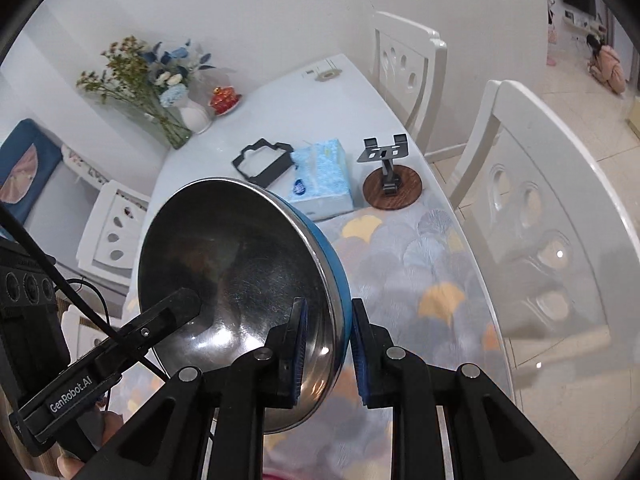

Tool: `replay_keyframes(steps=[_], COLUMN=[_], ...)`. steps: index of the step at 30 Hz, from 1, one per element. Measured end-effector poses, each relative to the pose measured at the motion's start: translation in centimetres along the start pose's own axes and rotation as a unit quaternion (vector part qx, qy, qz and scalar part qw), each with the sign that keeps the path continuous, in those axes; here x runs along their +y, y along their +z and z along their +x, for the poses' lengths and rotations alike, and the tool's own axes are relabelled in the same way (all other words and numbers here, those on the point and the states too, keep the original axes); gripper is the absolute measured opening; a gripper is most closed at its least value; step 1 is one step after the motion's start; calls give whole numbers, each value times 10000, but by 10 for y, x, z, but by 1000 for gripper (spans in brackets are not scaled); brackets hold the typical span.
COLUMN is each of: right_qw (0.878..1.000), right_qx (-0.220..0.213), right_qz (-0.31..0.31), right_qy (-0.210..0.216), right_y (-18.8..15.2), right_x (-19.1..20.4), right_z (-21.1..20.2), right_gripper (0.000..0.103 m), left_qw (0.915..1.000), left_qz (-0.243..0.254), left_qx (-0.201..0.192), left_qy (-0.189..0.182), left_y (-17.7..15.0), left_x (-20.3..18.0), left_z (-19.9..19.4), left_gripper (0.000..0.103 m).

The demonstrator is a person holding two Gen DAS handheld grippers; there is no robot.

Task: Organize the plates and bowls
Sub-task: 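Carry the blue steel bowl with both grippers toward the nested bowls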

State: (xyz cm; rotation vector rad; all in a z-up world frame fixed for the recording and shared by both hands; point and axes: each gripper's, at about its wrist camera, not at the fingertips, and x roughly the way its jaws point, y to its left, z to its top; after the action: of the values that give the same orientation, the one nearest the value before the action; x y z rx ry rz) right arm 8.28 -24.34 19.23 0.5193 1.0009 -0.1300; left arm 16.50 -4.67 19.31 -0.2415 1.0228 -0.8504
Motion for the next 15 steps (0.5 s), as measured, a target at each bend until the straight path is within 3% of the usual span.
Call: replay_keyframes(steps=[15], right_qw=[9994], right_qx=[47], right_qz=[117], right_qy=[309], right_y=[-117], right_x=[44], right_z=[-69], right_gripper=[22], left_qw=[9997], left_qz=[-22], left_qx=[-183], left_qy=[138], left_y=[-107], left_x=[-15], left_z=[-108], left_gripper=[18])
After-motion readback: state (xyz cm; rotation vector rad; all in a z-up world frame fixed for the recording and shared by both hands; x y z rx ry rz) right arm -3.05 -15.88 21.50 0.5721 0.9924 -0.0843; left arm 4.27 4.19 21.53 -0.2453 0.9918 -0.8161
